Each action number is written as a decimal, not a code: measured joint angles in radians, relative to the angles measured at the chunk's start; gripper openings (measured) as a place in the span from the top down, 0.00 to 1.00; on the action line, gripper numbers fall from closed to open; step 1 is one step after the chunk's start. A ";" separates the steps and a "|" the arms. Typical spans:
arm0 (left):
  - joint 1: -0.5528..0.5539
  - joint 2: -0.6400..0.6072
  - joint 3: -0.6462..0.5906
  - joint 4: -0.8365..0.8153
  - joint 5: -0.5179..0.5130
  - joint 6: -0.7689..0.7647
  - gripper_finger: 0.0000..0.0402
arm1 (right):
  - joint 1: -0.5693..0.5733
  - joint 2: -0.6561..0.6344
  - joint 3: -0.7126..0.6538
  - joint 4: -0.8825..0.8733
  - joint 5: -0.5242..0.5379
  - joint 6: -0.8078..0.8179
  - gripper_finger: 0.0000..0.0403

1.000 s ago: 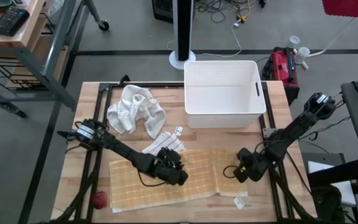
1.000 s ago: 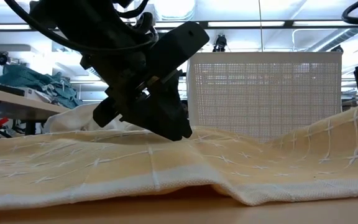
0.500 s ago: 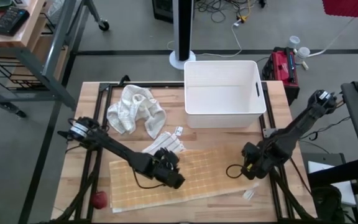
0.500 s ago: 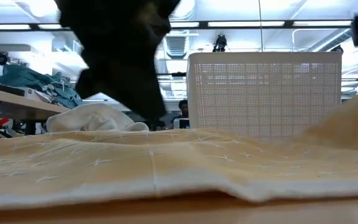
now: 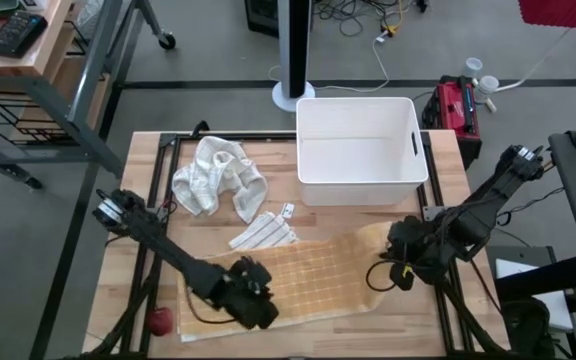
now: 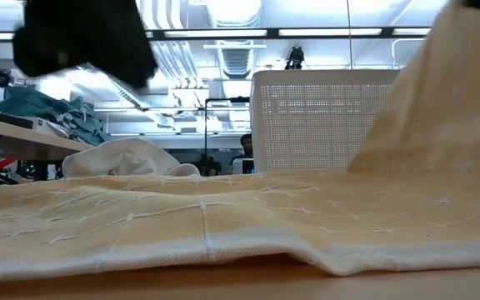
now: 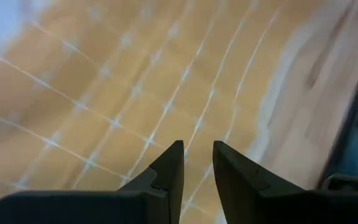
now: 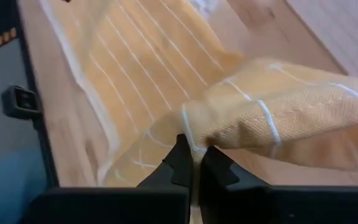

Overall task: Fold towel
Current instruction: Fold the yellow squared towel

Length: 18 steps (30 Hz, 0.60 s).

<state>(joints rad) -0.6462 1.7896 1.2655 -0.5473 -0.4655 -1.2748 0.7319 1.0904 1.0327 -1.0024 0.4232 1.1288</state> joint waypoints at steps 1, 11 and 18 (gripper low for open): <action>-0.018 -0.022 0.000 -0.012 -0.054 -0.020 0.81 | -0.007 0.011 0.019 0.008 0.003 -0.028 1.00; -0.183 -0.165 0.000 -0.045 -0.608 -0.015 0.81 | -0.112 0.196 0.196 0.206 -0.012 -0.377 1.00; -0.257 -0.236 0.000 -0.006 -0.801 0.129 0.81 | -0.209 0.364 0.349 0.314 -0.154 -0.582 1.00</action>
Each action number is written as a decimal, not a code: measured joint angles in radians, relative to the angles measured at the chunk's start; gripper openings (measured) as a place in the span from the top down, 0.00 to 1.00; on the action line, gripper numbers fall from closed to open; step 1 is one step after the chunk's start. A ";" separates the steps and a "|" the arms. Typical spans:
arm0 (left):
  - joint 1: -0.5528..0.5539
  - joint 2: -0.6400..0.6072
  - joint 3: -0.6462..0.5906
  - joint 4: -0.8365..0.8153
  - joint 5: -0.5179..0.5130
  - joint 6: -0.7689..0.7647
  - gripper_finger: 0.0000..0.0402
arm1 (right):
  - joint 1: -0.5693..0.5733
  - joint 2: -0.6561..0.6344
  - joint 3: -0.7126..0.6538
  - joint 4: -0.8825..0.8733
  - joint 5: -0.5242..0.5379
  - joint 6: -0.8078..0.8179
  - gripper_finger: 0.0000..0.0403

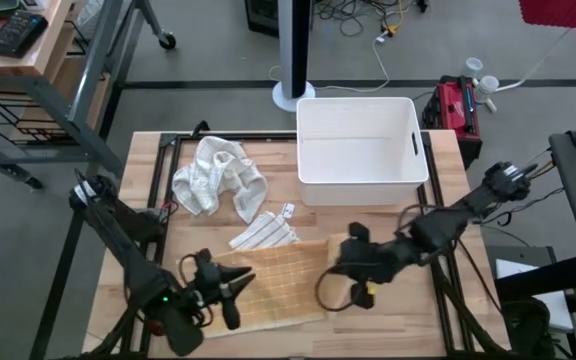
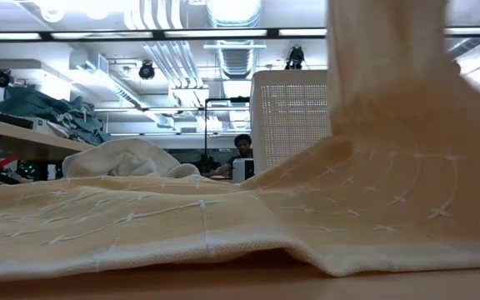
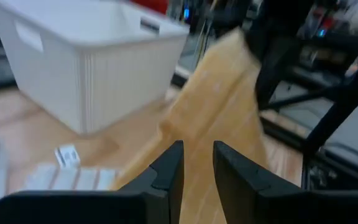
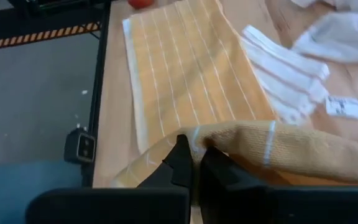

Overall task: Fold towel
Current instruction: Fold the yellow squared towel

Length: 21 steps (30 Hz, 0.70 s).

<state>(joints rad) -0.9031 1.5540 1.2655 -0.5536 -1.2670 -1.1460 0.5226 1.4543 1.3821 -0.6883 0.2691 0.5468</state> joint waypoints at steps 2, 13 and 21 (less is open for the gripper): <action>-0.022 -0.023 0.000 0.039 -0.053 0.062 0.81 | -0.027 0.051 0.047 0.010 -0.025 -0.052 1.00; -0.200 -0.120 0.000 0.263 -0.266 0.444 0.81 | -0.160 0.300 0.298 0.130 -0.259 -0.253 1.00; -0.299 -0.118 0.000 0.292 -0.305 0.506 0.81 | -0.219 0.488 0.542 0.140 -0.371 -0.318 1.00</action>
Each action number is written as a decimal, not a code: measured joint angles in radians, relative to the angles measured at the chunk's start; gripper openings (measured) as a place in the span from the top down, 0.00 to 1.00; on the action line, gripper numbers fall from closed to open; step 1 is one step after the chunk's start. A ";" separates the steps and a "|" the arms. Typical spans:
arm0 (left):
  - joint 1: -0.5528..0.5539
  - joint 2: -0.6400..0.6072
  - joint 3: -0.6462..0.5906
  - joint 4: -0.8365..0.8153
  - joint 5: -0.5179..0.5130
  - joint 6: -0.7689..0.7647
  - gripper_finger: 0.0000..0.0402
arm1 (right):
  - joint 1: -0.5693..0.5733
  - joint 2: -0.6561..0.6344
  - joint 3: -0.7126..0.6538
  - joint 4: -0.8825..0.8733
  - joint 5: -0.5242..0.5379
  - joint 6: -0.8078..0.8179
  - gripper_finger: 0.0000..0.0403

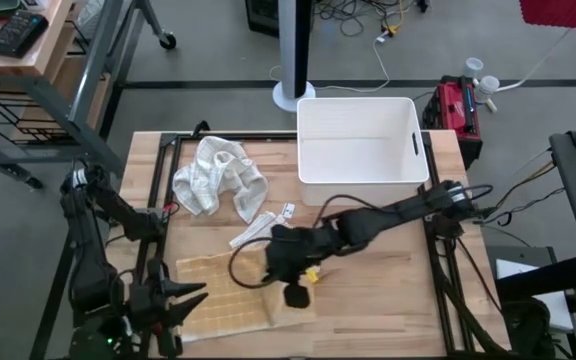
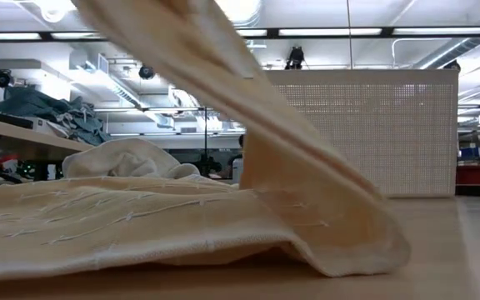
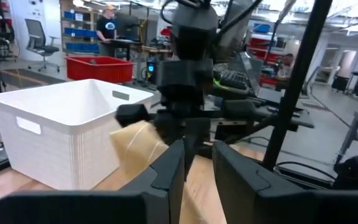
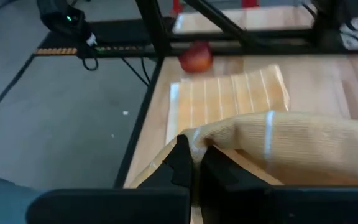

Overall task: Fold towel
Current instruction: Fold the yellow squared towel

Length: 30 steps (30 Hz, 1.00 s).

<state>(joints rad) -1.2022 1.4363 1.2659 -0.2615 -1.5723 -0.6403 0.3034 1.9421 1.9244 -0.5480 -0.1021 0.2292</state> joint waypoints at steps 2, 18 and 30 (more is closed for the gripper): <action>-0.002 0.004 0.000 -0.001 0.000 0.000 0.81 | -0.009 0.050 0.064 -0.009 -0.015 -0.016 1.00; -0.110 0.029 0.331 0.009 -0.001 0.416 0.81 | -0.079 0.330 0.403 0.059 -0.148 -0.081 1.00; -0.177 0.054 0.390 0.004 0.000 0.514 0.81 | -0.126 0.433 0.425 0.148 -0.197 -0.070 1.00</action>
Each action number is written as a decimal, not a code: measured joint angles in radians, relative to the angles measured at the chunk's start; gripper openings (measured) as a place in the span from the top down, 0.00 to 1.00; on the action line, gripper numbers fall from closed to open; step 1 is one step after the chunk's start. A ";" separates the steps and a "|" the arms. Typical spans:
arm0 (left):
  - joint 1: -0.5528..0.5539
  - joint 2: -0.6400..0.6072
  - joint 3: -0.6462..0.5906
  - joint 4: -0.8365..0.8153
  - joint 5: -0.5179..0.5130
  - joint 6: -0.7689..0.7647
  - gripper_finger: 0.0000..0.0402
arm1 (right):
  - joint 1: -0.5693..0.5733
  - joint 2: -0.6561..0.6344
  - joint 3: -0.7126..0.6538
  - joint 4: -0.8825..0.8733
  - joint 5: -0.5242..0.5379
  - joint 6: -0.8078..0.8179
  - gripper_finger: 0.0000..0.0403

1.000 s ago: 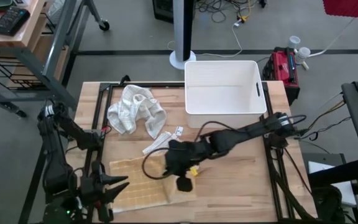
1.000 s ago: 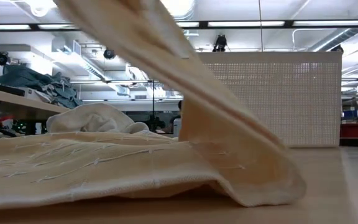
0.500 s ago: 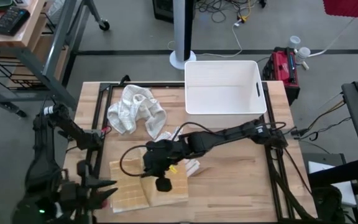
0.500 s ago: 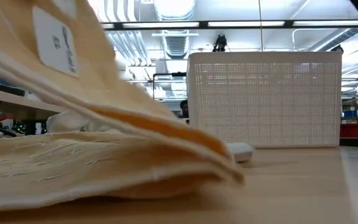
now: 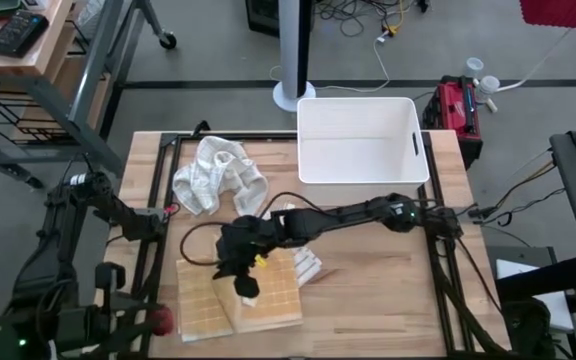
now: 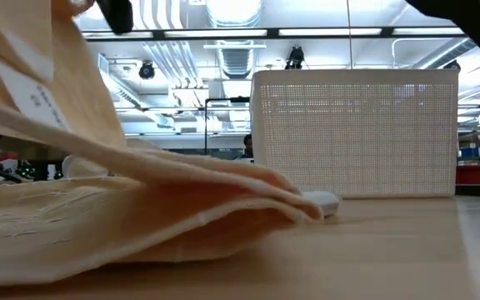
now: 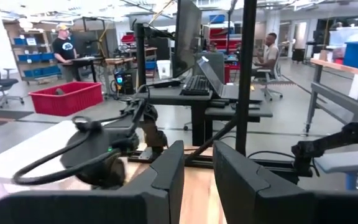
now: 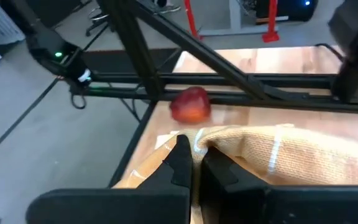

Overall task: Fold towel
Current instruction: Fold the yellow squared towel

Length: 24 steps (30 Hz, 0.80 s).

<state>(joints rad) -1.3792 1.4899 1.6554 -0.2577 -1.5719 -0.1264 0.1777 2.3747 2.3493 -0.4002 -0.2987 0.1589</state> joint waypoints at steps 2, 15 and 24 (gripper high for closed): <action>-0.009 0.000 -0.002 0.001 0.000 -0.009 0.81 | -0.003 0.015 0.000 0.019 0.003 0.001 1.00; -0.017 -0.002 -0.056 0.003 0.001 -0.125 0.81 | -0.007 0.064 0.000 0.182 0.011 0.032 1.00; -0.005 -0.002 -0.056 0.011 0.001 -0.151 0.81 | -0.006 0.070 0.000 0.230 0.030 0.027 1.00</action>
<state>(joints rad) -1.3846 1.4879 1.5993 -0.2470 -1.5711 -0.2775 0.1715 2.4446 2.3493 -0.1699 -0.2687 0.1861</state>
